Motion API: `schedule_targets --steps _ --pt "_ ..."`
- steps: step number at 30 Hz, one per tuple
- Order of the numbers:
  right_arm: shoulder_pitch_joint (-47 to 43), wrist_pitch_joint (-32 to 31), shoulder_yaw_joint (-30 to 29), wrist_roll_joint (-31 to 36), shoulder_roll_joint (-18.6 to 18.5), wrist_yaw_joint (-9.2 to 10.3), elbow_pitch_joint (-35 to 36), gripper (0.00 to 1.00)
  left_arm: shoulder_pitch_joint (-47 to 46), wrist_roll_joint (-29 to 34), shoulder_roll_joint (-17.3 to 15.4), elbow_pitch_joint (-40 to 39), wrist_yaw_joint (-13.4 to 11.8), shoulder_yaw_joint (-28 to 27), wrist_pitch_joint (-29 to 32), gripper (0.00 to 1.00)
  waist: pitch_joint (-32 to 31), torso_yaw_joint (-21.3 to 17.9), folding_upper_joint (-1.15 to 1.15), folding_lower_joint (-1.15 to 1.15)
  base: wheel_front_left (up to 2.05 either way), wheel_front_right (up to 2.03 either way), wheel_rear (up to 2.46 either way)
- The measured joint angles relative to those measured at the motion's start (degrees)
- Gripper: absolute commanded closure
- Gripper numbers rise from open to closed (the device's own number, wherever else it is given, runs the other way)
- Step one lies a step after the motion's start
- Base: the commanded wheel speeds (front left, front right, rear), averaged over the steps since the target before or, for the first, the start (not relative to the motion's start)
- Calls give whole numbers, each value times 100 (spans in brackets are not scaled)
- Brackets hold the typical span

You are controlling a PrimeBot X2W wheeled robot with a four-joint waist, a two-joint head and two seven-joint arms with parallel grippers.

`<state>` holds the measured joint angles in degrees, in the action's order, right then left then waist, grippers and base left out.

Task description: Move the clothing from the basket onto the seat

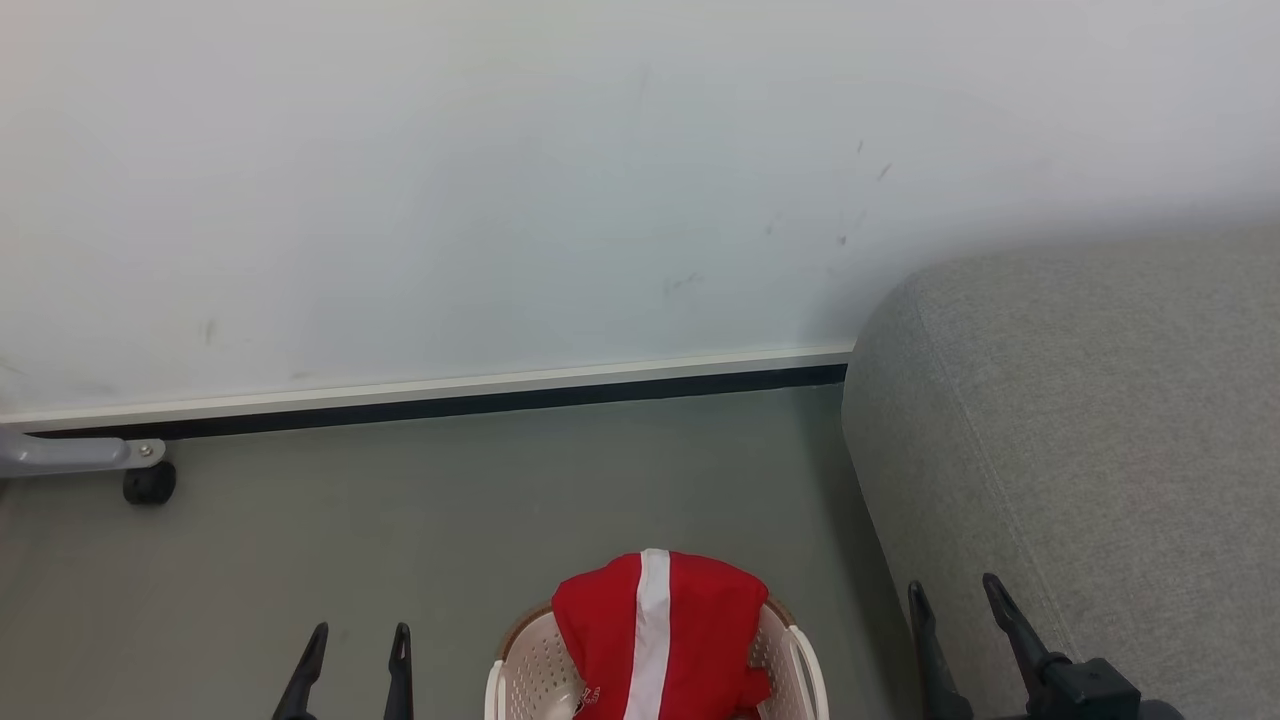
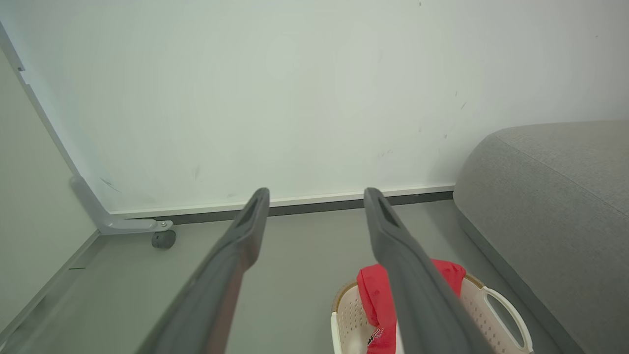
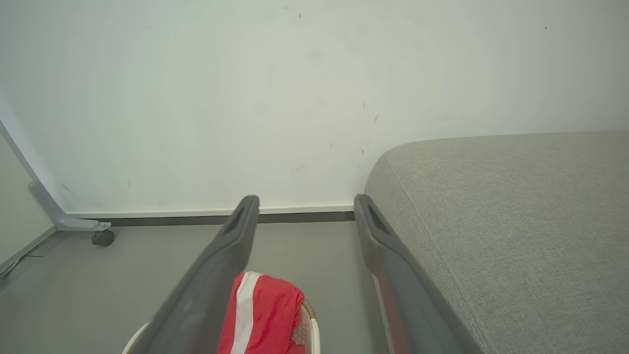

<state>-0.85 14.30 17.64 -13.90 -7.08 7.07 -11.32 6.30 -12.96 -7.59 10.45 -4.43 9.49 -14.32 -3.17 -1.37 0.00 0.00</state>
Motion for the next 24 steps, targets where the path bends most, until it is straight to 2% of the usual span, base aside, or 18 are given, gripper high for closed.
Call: schedule_targets --steps 9,24 --pt "-21 14 -4 0 4 -1 40 0 4 1 3 -42 54 -20 0 0 113 -15 0 0 0 0 0" --pt "116 24 -213 79 0 -1 411 0 -392 241 1 46 376 371 -1 0 796 -84 1 0 0 0 0"
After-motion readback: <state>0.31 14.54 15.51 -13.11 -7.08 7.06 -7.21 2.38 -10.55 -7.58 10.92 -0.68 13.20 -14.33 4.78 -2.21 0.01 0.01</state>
